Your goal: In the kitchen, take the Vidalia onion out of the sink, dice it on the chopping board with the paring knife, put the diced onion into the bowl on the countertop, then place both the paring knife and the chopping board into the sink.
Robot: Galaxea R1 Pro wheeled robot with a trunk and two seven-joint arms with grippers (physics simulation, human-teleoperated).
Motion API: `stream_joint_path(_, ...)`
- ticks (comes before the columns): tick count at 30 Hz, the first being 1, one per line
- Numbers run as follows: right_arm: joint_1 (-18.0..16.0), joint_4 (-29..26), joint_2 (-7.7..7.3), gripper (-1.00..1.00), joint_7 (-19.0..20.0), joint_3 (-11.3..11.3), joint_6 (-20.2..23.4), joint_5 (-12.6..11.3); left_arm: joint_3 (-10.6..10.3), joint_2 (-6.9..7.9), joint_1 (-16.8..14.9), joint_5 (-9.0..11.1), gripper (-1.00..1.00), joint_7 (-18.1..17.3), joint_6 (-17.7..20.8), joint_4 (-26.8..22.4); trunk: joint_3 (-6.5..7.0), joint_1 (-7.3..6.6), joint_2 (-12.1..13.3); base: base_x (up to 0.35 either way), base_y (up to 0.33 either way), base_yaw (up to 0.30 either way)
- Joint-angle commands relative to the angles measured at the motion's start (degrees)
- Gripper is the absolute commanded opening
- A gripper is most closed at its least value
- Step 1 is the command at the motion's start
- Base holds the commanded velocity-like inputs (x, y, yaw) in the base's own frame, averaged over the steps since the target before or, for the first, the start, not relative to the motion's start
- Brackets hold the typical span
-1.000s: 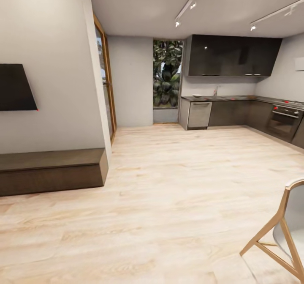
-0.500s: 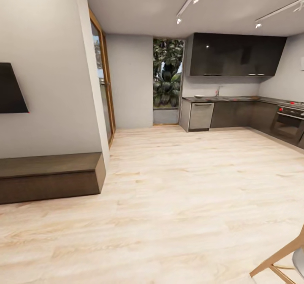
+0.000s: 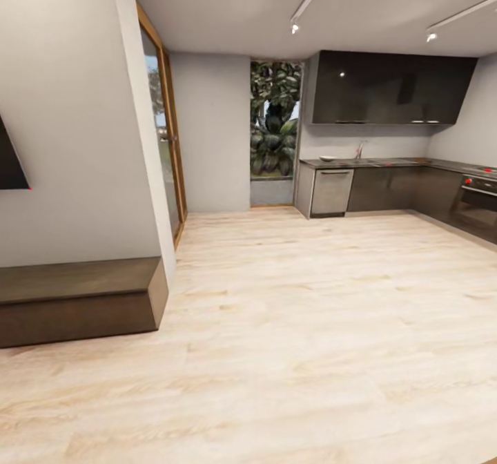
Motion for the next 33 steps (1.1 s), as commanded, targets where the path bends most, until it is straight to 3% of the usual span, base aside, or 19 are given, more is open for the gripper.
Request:
stream_joint_path(1,-0.03,0.01,0.01,1.0,-0.04,-0.01,-0.14,-0.02,0.05,-0.01,0.01,0.03,1.0,-0.01,-0.04,-0.06,-0.05,0.04,-0.02,0.344,0.0,0.0)
stream_joint_path(24,-0.03,0.03,0.01,1.0,-0.04,-0.01,-0.19,-0.01,0.05,-0.01,0.01,0.03,1.0,-0.01,-0.04,-0.06,-0.05,0.04,-0.02,0.344,0.0,-0.001)
stream_joint_path(33,-0.03,0.03,0.01,1.0,-0.04,0.0,-0.19,0.01,0.05,-0.01,0.01,0.03,1.0,-0.01,-0.04,-0.06,-0.05,0.04,-0.02,0.344,0.0,-0.153)
